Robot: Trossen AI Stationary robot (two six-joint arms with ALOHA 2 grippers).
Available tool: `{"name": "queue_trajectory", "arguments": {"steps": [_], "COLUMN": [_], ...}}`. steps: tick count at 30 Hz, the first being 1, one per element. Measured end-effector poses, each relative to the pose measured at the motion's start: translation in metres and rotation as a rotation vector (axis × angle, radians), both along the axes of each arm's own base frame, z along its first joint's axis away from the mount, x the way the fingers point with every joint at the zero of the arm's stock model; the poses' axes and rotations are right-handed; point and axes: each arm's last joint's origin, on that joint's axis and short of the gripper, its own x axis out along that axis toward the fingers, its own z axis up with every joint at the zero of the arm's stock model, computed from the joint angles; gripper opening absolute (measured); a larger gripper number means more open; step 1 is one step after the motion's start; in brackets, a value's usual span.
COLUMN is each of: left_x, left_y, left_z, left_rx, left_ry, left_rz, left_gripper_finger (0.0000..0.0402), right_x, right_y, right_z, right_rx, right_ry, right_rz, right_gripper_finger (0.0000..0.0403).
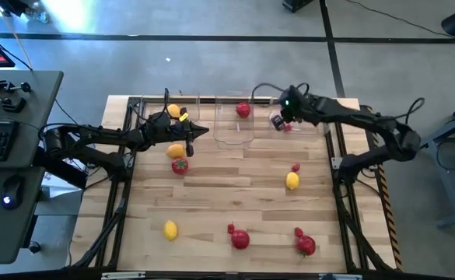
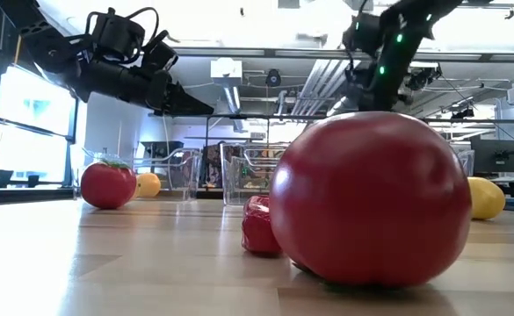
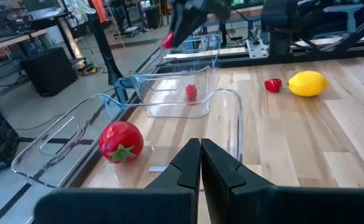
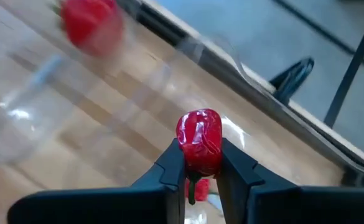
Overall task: Sort produce into baskets
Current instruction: Put the chili pepper into the right transparent bin
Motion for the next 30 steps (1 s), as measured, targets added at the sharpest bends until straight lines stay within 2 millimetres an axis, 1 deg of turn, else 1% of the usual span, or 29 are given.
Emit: {"name": "queue_trajectory", "arguments": {"steps": [3,6,8,12,18,24,27,30], "left_x": [0.0,0.0,0.0,0.0,0.0,0.0,0.0,0.0], "left_y": [0.0,0.0,0.0,0.0,0.0,0.0,0.0,0.0], "left_z": [0.001,0.001,0.001,0.001,0.0,0.0,0.0,0.0], "left_rx": [0.003,0.003,0.003,0.003,0.0,-0.001,-0.001,-0.001], "left_ry": [-0.005,-0.005,-0.005,-0.005,-0.001,0.001,0.0,0.0], "left_rz": [0.0,0.0,0.001,0.0,0.0,0.001,0.001,0.001], "left_gripper_finger": [0.0,0.0,0.0,0.0,0.0,0.0,0.0,0.0], "right_x": [-0.008,-0.013,-0.015,-0.015,-0.016,-0.017,-0.018,-0.018], "right_y": [-0.023,-0.041,-0.049,-0.059,-0.071,-0.073,-0.073,-0.073], "right_z": [-0.013,-0.027,-0.037,-0.053,-0.072,-0.076,-0.077,-0.076], "right_rx": [0.048,0.103,0.129,0.172,0.212,0.224,0.23,0.229], "right_ry": [0.034,0.064,0.092,0.123,0.156,0.164,0.17,0.17], "right_rz": [-0.034,-0.071,-0.086,-0.104,-0.133,-0.144,-0.145,-0.145], "right_gripper_finger": [0.0048,0.0049,0.005,0.005,0.0051,0.0053,0.007,0.0101]}}
